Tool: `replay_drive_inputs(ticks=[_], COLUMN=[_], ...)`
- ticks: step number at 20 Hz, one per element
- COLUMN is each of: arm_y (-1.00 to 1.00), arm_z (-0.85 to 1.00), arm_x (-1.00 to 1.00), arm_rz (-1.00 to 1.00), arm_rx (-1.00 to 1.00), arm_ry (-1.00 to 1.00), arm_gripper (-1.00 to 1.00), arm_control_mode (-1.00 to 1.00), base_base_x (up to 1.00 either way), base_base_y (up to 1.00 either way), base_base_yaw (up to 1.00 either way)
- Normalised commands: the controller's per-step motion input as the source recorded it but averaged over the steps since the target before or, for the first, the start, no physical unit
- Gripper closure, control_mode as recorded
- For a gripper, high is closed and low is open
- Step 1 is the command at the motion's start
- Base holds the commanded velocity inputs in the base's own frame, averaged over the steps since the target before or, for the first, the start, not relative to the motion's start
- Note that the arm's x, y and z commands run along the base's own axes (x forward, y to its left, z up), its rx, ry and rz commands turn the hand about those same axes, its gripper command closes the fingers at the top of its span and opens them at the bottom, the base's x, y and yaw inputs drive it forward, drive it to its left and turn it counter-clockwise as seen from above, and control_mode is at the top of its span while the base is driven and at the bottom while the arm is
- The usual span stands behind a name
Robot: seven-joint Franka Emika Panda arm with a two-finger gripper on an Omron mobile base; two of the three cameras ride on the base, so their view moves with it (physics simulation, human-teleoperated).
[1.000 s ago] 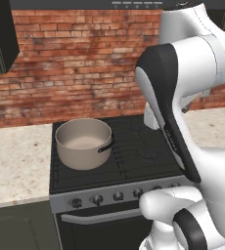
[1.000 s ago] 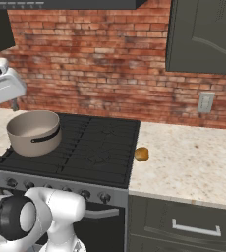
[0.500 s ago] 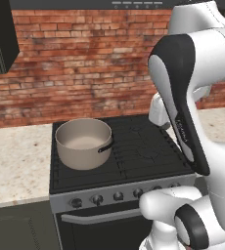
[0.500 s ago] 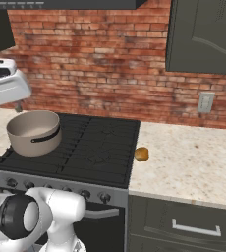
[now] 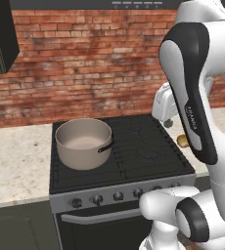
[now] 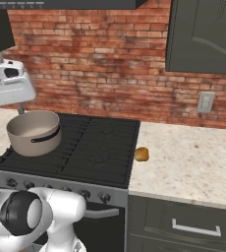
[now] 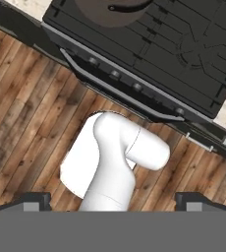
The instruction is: Turn on the burner for the pot on the stove. Wait thirty seconds for the pot to heat up. Then add the potato to the pot.
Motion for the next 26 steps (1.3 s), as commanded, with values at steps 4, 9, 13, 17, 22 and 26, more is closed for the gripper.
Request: replay_drive_inputs(ticks=[4,9,13,17,22,26], arm_y=[-0.01,-0.02,-0.11,-0.26,-0.34,-0.29], arm_z=[0.00,-0.32,-0.20,0.04,0.20,-0.01], arm_x=[0.00,0.03,0.01,0.01,0.00,0.03], arm_rz=[-0.01,-0.05,-0.06,-0.05,-0.05,-0.07], arm_rx=[0.02,0.00,0.00,0.05,0.10,0.02], arm_ry=[-0.02,-0.08,-0.05,0.00,0.01,0.00], arm_gripper=[-1.00,-1.00,-1.00,-1.00,-1.00,-1.00], arm_control_mode=[-1.00,-1.00,-1.00,-1.00,-1.00,-1.00], base_base_x=[0.00,0.00,0.00,0.00,0.00,0.00], base_base_y=[0.00,0.00,0.00,0.00,0.00,0.00], base_base_yaw=[0.00,0.00,0.00,0.00,0.00,0.00])
